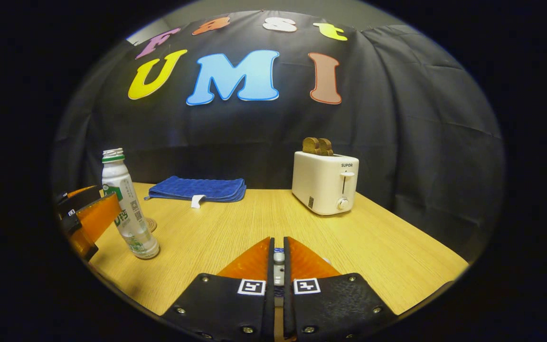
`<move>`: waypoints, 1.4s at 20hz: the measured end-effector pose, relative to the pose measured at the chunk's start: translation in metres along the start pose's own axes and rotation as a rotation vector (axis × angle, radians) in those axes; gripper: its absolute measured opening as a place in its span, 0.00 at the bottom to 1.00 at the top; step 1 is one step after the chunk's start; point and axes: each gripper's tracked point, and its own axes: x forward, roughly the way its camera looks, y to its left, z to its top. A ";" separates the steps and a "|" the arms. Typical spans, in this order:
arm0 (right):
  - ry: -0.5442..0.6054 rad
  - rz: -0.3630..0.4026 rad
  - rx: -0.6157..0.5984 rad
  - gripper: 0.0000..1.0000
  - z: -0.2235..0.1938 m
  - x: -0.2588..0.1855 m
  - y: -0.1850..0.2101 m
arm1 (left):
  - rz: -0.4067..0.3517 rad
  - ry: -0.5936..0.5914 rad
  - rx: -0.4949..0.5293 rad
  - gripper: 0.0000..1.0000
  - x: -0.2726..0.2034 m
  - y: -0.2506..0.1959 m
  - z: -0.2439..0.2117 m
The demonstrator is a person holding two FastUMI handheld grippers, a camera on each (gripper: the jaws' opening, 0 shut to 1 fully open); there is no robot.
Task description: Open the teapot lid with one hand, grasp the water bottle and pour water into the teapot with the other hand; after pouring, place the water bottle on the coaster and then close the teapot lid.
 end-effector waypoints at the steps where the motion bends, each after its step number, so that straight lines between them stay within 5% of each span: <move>1: -0.010 0.008 0.000 0.07 0.001 0.000 0.000 | -0.001 0.005 -0.002 1.00 0.001 0.000 -0.002; 10: -0.109 0.060 -0.052 0.03 0.017 -0.015 0.011 | -0.013 0.019 -0.007 1.00 0.009 -0.008 -0.010; 14: -0.169 0.063 -0.091 0.03 0.029 -0.024 0.015 | -0.003 0.040 0.003 0.89 0.026 -0.007 -0.018; 18: -0.181 0.076 -0.097 0.03 0.031 -0.028 0.018 | 0.010 0.062 -0.003 0.99 0.041 -0.002 -0.026; 24: -0.191 0.105 -0.091 0.03 0.033 -0.038 0.021 | -0.020 0.078 -0.038 0.70 0.038 -0.005 -0.026; 28: -0.166 0.128 -0.092 0.03 0.025 -0.065 0.019 | -0.002 0.067 0.027 0.75 0.032 -0.002 -0.020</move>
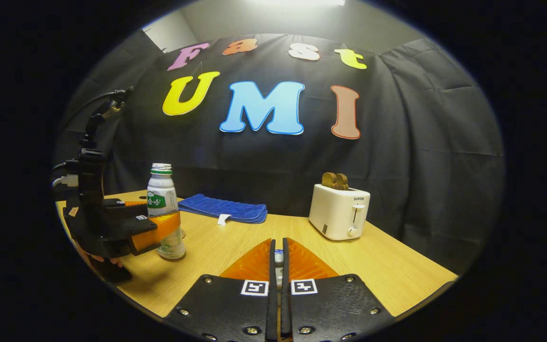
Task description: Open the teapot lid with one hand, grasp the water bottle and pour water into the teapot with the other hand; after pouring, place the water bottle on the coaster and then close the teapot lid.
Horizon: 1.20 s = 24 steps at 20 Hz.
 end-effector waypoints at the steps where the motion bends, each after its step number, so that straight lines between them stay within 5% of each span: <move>1: 0.003 0.008 -0.002 0.03 0.000 -0.010 0.000 | 0.002 -0.001 0.019 0.75 -0.002 -0.002 -0.001; 5: -0.013 0.014 0.032 0.03 0.001 -0.054 -0.006 | -0.027 0.009 0.060 0.77 -0.006 -0.017 -0.003; 10: -0.010 0.027 0.039 0.03 -0.008 -0.093 -0.012 | 0.014 0.003 0.275 0.70 -0.012 -0.026 -0.002; 11: -0.007 0.028 0.042 0.03 -0.010 -0.098 -0.014 | 0.012 -0.005 0.298 0.79 -0.013 -0.031 0.000; 15: -0.005 0.033 0.062 0.03 -0.018 -0.111 -0.017 | -0.011 -0.012 0.367 0.74 -0.011 -0.045 0.000; 24: -0.083 0.045 0.037 0.03 -0.019 -0.142 -0.022 | -0.016 -0.008 0.750 0.79 -0.002 -0.069 -0.002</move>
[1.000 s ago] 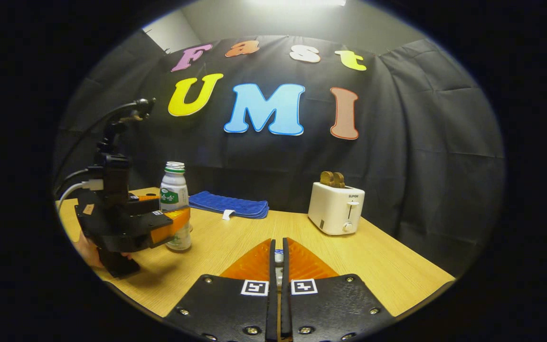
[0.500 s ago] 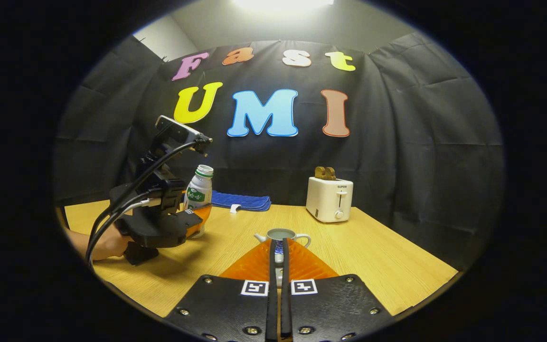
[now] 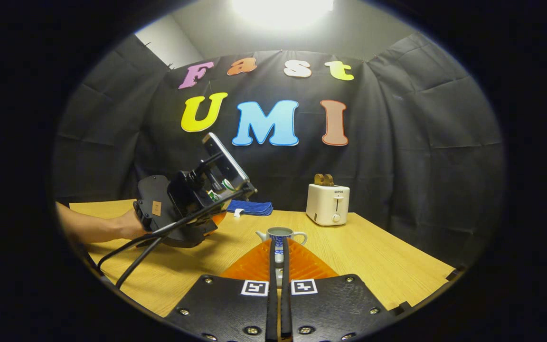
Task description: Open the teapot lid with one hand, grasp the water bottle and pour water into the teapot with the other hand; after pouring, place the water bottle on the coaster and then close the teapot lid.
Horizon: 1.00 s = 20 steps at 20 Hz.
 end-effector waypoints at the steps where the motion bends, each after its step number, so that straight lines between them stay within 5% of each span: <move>1: -0.005 -0.005 -0.005 0.03 0.000 -0.002 -0.002 | 0.006 0.002 0.046 0.75 0.001 -0.001 0.002; 20: -0.016 -0.023 0.034 0.03 -0.006 -0.018 -0.023 | 0.009 -0.076 0.566 0.80 0.011 -0.042 0.039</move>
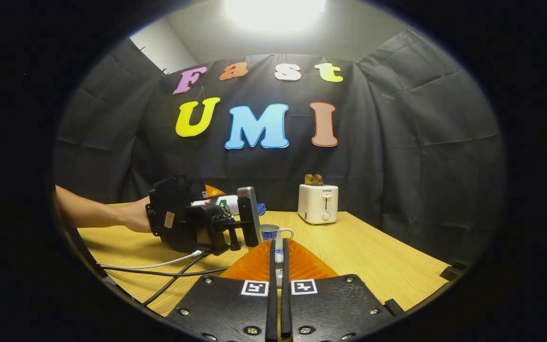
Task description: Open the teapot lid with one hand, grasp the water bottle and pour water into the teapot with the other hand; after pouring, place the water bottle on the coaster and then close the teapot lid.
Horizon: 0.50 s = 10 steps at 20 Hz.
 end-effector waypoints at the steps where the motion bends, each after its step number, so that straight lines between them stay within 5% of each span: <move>1: -0.004 0.002 -0.002 0.03 0.000 0.001 0.001 | -0.002 -0.004 0.017 0.80 0.001 0.000 0.003; 10: -0.011 -0.002 0.018 0.03 0.002 -0.001 -0.004 | -0.040 -0.002 0.163 0.80 0.008 0.000 0.011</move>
